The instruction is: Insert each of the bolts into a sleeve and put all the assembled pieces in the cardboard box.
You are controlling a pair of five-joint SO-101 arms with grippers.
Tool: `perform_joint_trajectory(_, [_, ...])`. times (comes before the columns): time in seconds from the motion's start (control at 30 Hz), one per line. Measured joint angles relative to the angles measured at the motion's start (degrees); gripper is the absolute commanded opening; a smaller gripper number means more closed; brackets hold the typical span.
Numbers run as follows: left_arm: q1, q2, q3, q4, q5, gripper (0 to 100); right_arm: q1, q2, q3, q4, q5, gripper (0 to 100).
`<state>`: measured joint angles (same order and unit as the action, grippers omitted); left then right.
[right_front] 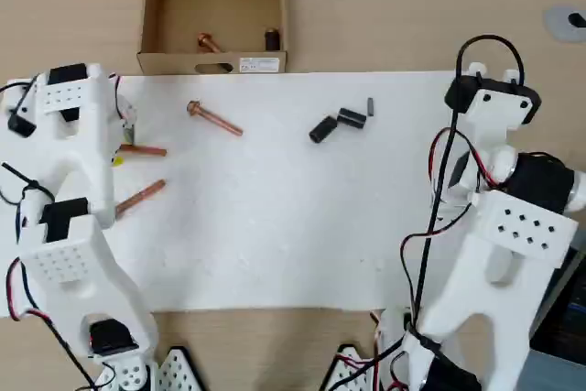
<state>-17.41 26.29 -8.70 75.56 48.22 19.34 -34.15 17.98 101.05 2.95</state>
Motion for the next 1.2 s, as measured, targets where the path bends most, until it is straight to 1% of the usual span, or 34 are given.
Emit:
perform_joint_trajectory(0.1, [-1.1, 0.9, 0.0, -0.1, 0.0, 12, 0.0, 0.0, 0.0, 0.0, 0.0, 1.0])
perform_joint_trajectory(0.37, [-1.1, 4.0, -1.9, 0.1, 0.0, 11, 0.0, 0.0, 0.0, 0.0, 0.0, 1.0])
perform_joint_trajectory(0.4, [-1.1, 4.3, -2.1, 0.1, 0.0, 9, 0.0, 0.0, 0.0, 0.0, 0.0, 1.0])
perform_joint_trajectory(0.47, [-1.1, 4.7, -2.7, 0.1, 0.0, 2, 0.0, 0.0, 0.0, 0.0, 0.0, 1.0])
perform_joint_trajectory(0.5, [-1.1, 4.9, -3.0, 0.0, 0.2, 0, 0.0, 0.0, 0.0, 0.0, 0.0, 1.0])
perform_joint_trajectory(0.57, [-1.0, 5.2, -3.3, -0.7, 0.3, 1, 0.0, 0.0, 0.0, 0.0, 0.0, 1.0])
perform_joint_trajectory(0.9, [-0.9, 5.3, -3.7, -0.7, 0.1, 0, 0.0, 0.0, 0.0, 0.0, 0.1, 1.0])
perform_joint_trajectory(0.97, [-0.9, 5.4, -4.9, 0.6, 0.1, 0, 0.0, 0.0, 0.0, 0.0, 0.1, 1.0])
perform_joint_trajectory(1.07, [-0.3, 4.8, -7.1, 4.7, -0.5, 0, 0.0, 0.0, -1.6, 0.2, 0.1, 1.0])
perform_joint_trajectory(1.2, [3.3, 1.5, -12.7, 9.6, -4.7, 0, 0.0, 0.0, -6.0, 0.2, 0.1, 1.0])
